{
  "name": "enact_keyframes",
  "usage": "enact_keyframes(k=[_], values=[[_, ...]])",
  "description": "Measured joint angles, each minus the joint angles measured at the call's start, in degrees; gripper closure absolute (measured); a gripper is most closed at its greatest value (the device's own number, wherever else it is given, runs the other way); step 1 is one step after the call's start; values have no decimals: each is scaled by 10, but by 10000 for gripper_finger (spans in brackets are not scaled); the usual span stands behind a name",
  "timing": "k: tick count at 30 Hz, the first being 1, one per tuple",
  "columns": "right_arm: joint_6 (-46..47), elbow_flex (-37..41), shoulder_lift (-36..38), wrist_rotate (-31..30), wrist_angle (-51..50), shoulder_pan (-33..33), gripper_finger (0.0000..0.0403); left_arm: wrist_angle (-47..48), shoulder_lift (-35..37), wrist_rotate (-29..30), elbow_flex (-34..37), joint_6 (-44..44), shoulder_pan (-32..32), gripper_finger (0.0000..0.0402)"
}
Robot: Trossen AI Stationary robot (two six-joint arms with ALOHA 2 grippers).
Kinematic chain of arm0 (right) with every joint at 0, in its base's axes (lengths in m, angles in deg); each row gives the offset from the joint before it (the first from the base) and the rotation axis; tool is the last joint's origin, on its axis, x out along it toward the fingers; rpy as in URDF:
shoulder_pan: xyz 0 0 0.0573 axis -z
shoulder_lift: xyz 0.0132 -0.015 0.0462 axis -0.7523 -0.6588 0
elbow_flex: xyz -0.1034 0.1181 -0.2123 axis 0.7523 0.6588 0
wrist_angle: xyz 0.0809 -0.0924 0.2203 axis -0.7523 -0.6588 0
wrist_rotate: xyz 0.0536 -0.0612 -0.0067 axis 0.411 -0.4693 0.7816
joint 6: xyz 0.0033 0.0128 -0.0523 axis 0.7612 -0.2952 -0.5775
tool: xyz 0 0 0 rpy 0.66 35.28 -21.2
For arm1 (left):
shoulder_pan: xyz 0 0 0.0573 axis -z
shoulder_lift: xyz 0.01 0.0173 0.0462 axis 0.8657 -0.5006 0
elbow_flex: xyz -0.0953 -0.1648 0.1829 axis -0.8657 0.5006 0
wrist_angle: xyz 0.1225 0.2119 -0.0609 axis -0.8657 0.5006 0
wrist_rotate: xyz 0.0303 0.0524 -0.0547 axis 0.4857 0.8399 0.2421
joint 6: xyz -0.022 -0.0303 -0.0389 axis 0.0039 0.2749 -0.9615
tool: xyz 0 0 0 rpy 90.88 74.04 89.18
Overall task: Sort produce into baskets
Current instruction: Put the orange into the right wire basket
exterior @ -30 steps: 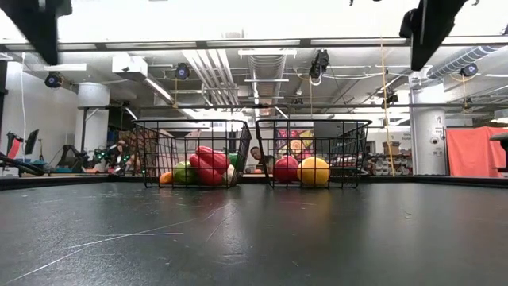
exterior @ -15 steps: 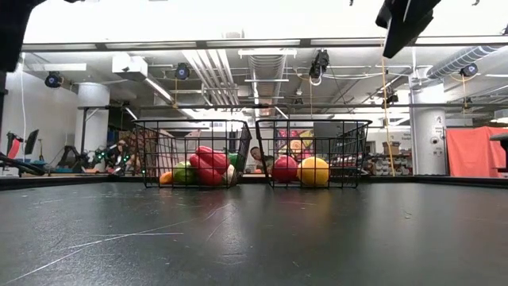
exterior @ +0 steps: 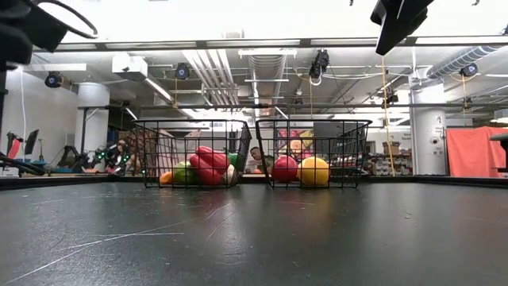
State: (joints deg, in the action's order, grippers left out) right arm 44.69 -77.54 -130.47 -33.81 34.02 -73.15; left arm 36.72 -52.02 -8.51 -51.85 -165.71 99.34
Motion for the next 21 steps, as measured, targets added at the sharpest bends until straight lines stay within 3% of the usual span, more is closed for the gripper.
enact_keyframes(k=[21], values=[[8,0,0,0,1,0,103,-63,-2,-33,77,-31,0,27]])
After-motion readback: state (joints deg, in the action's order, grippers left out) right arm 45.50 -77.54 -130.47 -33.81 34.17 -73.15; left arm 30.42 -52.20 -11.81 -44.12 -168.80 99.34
